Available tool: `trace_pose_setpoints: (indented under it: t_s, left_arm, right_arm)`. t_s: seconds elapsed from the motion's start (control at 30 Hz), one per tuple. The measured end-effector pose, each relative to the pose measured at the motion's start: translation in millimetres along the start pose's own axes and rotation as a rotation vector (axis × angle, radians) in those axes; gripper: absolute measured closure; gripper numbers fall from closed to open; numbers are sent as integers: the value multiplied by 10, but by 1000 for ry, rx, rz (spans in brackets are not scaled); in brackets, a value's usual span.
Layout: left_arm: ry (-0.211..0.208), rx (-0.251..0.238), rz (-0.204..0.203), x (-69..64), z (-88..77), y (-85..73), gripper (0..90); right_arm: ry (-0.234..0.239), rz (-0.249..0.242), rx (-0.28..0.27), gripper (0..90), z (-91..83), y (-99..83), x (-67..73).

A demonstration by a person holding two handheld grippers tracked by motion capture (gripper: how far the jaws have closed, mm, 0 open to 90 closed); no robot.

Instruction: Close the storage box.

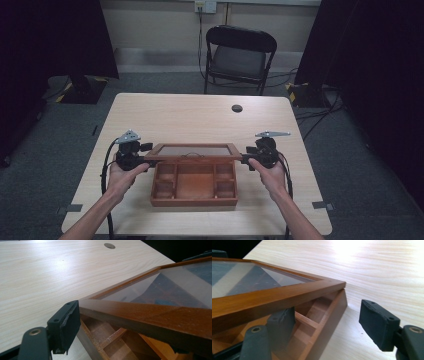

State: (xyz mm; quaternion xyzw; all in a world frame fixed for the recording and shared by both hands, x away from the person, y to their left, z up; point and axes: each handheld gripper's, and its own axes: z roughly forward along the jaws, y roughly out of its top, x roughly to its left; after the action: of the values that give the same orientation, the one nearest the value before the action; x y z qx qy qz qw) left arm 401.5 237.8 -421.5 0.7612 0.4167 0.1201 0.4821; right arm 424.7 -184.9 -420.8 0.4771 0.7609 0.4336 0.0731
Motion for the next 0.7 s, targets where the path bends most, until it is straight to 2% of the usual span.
trace_pose_setpoints:
  t_s: [0.17,0.47,0.57,0.7]
  left_arm:
    - [-6,-6,-15,-5,-12,-4,214]
    - [-12,-7,-13,-3,-14,-9,210]
    - [-12,-6,-7,-6,-13,-16,210]
    - [-11,0,-5,-8,-14,-21,210]
  right_arm:
    - [5,14,6,328,-20,0,-33]
    - [-7,15,16,369,-69,8,-61]
    - [-19,22,0,384,-118,10,-81]
    - [-5,31,-35,391,-195,56,-105]
